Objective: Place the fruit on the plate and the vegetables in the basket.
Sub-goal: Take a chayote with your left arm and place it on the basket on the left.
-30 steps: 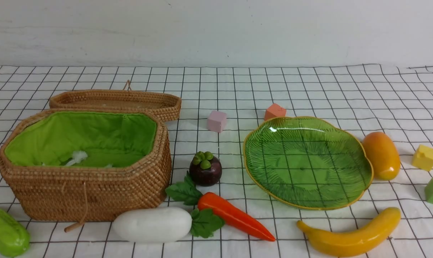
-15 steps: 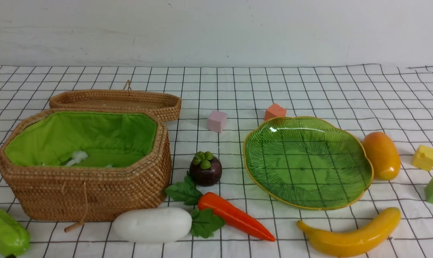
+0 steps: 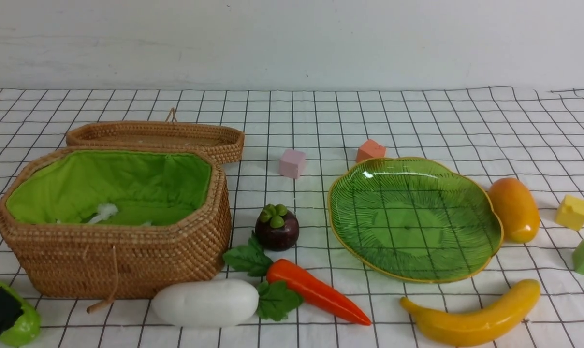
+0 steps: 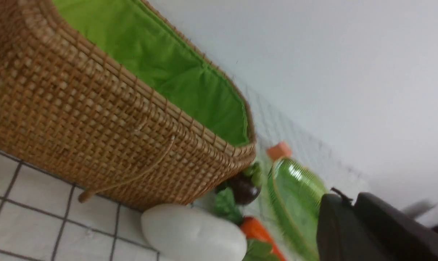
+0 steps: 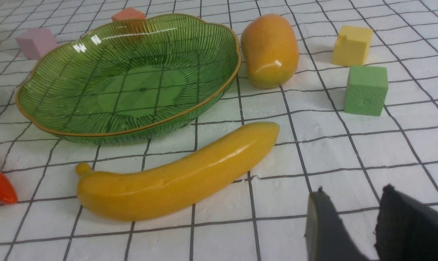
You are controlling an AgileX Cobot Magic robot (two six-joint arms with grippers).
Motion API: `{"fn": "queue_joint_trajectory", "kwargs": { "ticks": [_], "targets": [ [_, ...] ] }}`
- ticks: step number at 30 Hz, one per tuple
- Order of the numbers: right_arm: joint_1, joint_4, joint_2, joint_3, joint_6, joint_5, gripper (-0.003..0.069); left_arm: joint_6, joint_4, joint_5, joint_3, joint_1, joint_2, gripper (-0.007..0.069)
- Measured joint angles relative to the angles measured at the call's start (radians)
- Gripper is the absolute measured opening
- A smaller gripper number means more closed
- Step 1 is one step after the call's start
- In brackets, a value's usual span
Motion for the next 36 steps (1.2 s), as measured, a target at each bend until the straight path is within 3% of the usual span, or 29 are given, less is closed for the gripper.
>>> {"fn": "queue_joint_trajectory", "kwargs": {
  "ticks": [2, 6, 11, 15, 18, 23, 27, 30, 31, 33, 36],
  "targets": [
    [0.000, 0.000, 0.000, 0.000, 0.000, 0.000, 0.0242, 0.054, 0.033, 0.115, -0.115, -0.001, 0.154, -0.0013],
    [0.000, -0.001, 0.000, 0.000, 0.000, 0.000, 0.0242, 0.140, 0.069, 0.275, -0.252, -0.001, 0.350, -0.0013],
    [0.000, -0.041, 0.000, 0.004, 0.015, -0.023, 0.0242, 0.172, 0.084, 0.372, -0.360, -0.001, 0.491, -0.0013],
    [0.000, 0.053, 0.000, 0.011, 0.136, -0.111, 0.0242, 0.171, 0.109, 0.411, -0.397, -0.001, 0.528, -0.0013],
    [0.000, 0.169, 0.000, 0.011, 0.293, -0.253, 0.0242, 0.144, 0.154, 0.438, -0.404, -0.001, 0.530, -0.0013],
    [0.000, 0.211, 0.000, 0.009, 0.406, -0.386, 0.0242, 0.101, 0.223, 0.480, -0.404, -0.001, 0.530, -0.0013],
    [0.042, 0.185, 0.023, -0.133, 0.474, -0.235, 0.0242, 0.020, 0.315, 0.510, -0.404, -0.001, 0.530, -0.0013],
    [0.184, 0.126, 0.173, -0.459, 0.350, 0.055, 0.0242, -0.078, 0.427, 0.553, -0.408, 0.022, 0.544, -0.0013],
    [0.194, 0.126, 0.184, -0.479, 0.324, 0.096, 0.0242, -0.082, 0.432, 0.556, -0.409, 0.022, 0.545, -0.0013],
    [0.329, 0.135, 0.336, -0.738, 0.168, 0.377, 0.0242, -0.108, 0.484, 0.593, -0.417, 0.056, 0.553, -0.0013],
    [0.461, 0.147, 0.495, -0.965, 0.021, 0.636, 0.0242, -0.115, 0.501, 0.609, -0.421, 0.111, 0.554, -0.0013]
  ]
}}
